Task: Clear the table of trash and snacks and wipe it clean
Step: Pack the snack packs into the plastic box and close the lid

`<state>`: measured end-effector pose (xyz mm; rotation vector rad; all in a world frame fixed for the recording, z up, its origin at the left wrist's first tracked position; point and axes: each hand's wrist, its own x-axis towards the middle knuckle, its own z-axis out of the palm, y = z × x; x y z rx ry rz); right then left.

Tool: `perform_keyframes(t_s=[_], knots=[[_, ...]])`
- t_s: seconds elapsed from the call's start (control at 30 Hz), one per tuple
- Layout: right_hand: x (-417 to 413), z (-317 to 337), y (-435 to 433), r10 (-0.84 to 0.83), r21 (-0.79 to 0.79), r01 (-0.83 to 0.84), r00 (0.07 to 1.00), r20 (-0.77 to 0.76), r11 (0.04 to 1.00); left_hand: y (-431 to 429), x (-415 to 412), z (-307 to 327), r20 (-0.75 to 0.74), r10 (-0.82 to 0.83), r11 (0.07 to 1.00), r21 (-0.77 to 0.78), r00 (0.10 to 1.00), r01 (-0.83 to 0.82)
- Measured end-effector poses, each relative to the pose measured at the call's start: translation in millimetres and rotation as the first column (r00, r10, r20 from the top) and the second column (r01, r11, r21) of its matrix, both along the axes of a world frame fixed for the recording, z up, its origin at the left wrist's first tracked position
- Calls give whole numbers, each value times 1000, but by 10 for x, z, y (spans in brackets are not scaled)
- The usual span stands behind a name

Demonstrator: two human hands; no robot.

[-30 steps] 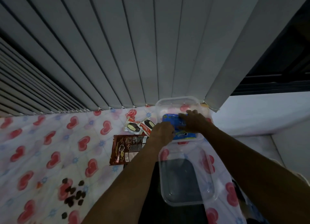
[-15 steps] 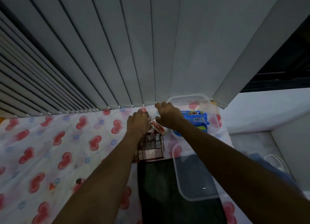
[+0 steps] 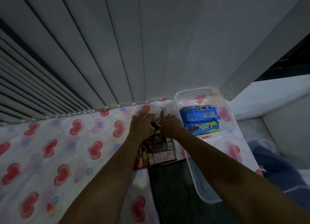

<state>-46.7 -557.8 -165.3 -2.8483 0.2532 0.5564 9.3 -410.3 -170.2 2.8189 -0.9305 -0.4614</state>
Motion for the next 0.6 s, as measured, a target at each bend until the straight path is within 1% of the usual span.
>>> perform_keyframes(t_s=[0.07,0.13,0.23,0.33,0.4,0.43,0.5,0.6], knots=[[12,10,22,-10,-10,10,1000,18,1000,29,-1,32,30,-6,998,58,1000,4],[43,90,34,-14,29,13,1000,23,999,77,6,79,57,-21,993,118,998,14],[149,330,9,3,87,-9,998,66,996,174,23,143,40,57,989,133,998,-62],[252,669,-132,-55,188,15,977,208,982,214,34,249,-44,131,980,155,990,-123],[283,877,-305,-71,209,5,949,308,978,176,43,350,-47,159,980,129,986,-152],[285,958,-414,-68,203,-1,940,335,979,133,47,416,-26,172,979,120,985,-168],[260,1083,-670,-68,149,20,942,329,989,-2,70,566,44,194,976,96,980,-197],[133,1124,-1097,-41,7,41,953,299,999,-301,115,790,148,193,981,-28,970,-191]])
